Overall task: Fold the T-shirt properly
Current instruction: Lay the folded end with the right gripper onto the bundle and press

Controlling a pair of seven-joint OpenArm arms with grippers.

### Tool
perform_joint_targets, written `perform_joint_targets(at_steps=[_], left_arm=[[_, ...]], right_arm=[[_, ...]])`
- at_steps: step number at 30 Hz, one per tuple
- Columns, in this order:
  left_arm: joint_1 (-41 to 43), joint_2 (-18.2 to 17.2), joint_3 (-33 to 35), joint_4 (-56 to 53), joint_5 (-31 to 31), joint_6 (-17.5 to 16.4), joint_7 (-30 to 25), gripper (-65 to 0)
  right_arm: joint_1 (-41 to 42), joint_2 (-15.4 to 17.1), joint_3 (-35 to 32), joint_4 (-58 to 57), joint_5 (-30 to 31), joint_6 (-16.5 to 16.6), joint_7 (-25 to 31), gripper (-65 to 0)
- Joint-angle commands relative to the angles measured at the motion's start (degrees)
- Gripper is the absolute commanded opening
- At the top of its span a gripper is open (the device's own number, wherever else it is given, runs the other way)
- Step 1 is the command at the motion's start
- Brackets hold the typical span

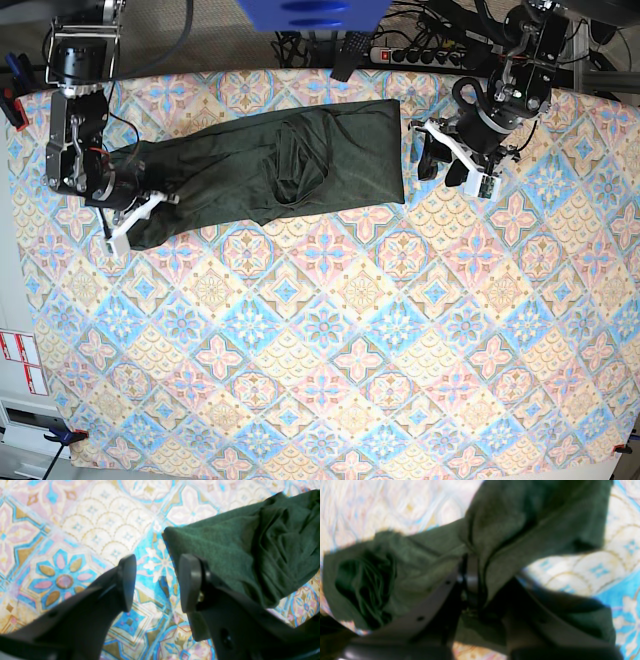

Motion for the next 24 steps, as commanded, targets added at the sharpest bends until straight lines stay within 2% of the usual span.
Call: perform_joint_targets(at_steps=[1,6,15,20,24], left_arm=[[0.0,-0.5,-1.4,1.0,-0.2,-0.1,-1.0,-39.8],[0.1,-0.4,-2.3,1.0,-0.2,-0.1,-1.0,-39.8],[1.3,-0.7,-2.9,1.0,0.0,-0.1,-1.0,-39.8],[2.5,-0.5,-5.1,1.0,0.1,-0.1,-1.0,-39.8],[2.7,-0.5,-5.2,1.0,0.1,-0.1,-1.0,-39.8]], right_arm=[[0.1,0.7,-0.9,3.3,1.8,0.8,0.9,-65.0],[-2.4,0.7,-5.9,11.5,1.8,0.8,0.9,-65.0],[-1.8,0.7,-19.1,21.9,1.8,0.8,0.7,-65.0],[-1.6,0.7,-23.6,24.3,1.8,0.8,0.7,-64.8],[2.6,0.7,-30.2,24.2,1.8,0.8,0.9,-64.8]])
